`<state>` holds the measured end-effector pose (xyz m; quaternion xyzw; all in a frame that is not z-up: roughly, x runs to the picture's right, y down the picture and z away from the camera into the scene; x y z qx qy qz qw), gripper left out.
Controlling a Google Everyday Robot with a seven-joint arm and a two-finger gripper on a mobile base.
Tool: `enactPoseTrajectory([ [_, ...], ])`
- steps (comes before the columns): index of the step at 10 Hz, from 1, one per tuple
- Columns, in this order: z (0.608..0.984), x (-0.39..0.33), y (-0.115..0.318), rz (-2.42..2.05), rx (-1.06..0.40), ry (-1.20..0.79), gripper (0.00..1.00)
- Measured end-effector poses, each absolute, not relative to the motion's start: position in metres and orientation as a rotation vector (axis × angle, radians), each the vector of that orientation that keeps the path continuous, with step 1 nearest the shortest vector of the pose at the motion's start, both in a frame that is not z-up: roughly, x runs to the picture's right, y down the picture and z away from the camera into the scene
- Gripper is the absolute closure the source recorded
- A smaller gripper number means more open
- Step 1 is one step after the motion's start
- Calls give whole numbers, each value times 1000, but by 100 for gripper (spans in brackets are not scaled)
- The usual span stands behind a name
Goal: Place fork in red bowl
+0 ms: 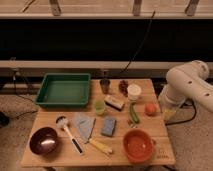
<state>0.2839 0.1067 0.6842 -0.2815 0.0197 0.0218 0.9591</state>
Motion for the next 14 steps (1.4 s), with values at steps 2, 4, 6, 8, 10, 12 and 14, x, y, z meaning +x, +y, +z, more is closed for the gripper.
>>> enactPoseTrajectory([
  [2, 684, 284, 107, 44, -571, 40, 35],
  [4, 684, 284, 107, 44, -571, 40, 35],
  [6, 684, 284, 107, 44, -571, 40, 35],
  [8, 687, 284, 107, 45, -565, 43, 35],
  [10, 705, 282, 113, 55, -558, 40, 35],
  [12, 733, 277, 127, 64, -562, 29, 35],
  [14, 757, 273, 144, 80, -579, 16, 35],
])
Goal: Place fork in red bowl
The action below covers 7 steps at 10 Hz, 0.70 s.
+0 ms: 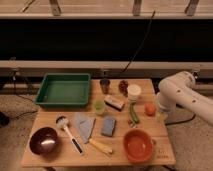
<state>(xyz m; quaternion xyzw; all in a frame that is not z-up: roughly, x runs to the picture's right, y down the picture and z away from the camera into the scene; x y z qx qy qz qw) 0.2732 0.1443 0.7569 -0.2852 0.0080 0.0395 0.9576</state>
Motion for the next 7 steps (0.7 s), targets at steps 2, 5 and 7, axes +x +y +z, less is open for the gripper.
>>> enactPoseTrajectory([
  [2, 777, 269, 166, 93, -611, -1, 35],
  [5, 792, 263, 190, 108, -659, -20, 35],
  [7, 798, 260, 201, 112, -689, -27, 35],
])
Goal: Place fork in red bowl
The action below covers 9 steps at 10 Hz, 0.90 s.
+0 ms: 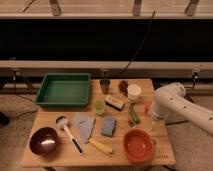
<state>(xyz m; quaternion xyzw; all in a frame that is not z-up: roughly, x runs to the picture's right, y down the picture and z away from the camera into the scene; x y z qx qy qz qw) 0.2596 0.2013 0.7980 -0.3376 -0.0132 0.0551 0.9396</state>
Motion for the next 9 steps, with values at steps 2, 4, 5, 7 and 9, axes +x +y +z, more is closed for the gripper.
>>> enactPoseTrajectory([
  [2, 803, 255, 213, 113, -719, -33, 35],
  [4, 806, 250, 221, 114, -739, -39, 35],
  [5, 808, 248, 225, 116, -746, -42, 35],
  [7, 812, 246, 234, 124, -757, -46, 35],
  [9, 818, 243, 241, 138, -752, -58, 35],
])
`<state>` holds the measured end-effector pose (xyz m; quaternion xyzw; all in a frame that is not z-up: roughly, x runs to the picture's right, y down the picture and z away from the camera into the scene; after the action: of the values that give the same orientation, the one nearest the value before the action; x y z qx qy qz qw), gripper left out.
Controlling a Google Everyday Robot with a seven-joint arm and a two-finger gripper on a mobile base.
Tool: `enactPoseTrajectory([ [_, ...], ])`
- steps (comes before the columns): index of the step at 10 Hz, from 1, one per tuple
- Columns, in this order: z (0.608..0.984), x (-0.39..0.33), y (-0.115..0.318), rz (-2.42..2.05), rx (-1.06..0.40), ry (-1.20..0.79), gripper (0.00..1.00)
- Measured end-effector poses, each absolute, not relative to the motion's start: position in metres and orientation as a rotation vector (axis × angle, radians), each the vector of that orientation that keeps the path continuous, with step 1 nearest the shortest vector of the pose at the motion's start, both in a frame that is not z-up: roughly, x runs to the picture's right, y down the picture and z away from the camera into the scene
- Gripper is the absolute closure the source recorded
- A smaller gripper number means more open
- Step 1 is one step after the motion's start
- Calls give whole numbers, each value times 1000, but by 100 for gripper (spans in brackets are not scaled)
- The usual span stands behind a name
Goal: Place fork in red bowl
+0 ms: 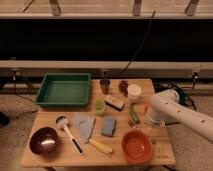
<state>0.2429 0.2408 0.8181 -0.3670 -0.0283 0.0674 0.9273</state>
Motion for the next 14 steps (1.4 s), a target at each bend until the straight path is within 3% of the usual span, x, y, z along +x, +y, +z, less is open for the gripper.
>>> enactPoseTrajectory([
  [2, 822, 242, 243, 147, -744, -63, 39],
  [7, 821, 244, 236, 160, -707, -74, 91],
  [8, 819, 245, 235, 163, -702, -77, 97],
  [14, 803, 255, 207, 190, -645, -95, 100],
])
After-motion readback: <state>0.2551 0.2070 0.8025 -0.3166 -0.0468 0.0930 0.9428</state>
